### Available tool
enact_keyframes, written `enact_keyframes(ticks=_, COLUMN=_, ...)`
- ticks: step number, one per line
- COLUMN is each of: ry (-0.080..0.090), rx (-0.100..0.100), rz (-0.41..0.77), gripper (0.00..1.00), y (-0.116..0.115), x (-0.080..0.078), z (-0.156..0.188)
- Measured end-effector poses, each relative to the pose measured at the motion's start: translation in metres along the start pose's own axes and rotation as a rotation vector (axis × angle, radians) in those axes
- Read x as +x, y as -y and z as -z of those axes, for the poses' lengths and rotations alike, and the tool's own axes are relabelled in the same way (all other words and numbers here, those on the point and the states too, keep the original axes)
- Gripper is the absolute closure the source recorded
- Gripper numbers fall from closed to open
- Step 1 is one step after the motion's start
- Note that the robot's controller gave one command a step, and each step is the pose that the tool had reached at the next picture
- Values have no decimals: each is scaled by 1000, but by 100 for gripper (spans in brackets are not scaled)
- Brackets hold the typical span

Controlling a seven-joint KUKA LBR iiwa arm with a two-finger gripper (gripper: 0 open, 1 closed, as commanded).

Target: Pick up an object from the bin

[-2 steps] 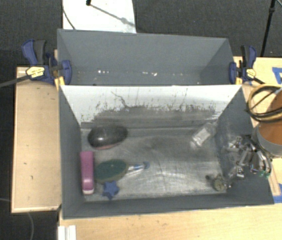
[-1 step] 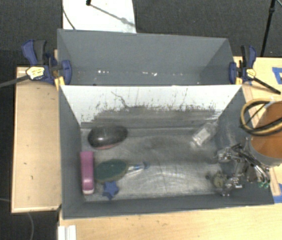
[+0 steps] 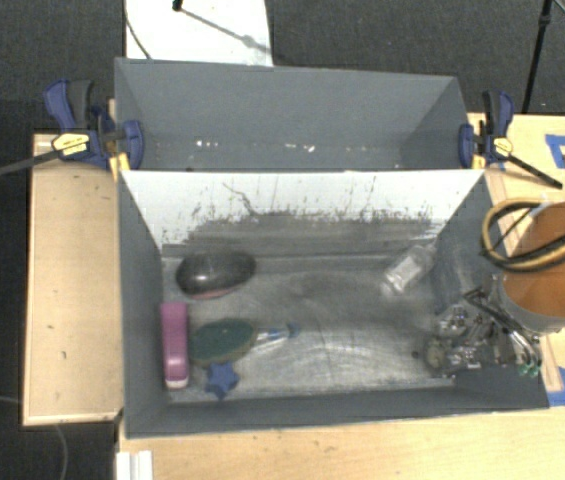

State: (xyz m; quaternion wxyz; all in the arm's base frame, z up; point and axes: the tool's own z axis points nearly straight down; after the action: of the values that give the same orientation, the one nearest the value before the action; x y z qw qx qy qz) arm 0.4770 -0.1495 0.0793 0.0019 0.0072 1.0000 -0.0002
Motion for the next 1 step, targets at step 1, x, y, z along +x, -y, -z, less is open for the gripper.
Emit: enact_keyframes(ticks=1, ry=7, rx=3, rz=3, gripper=100, y=-1, x=-12, z=116)
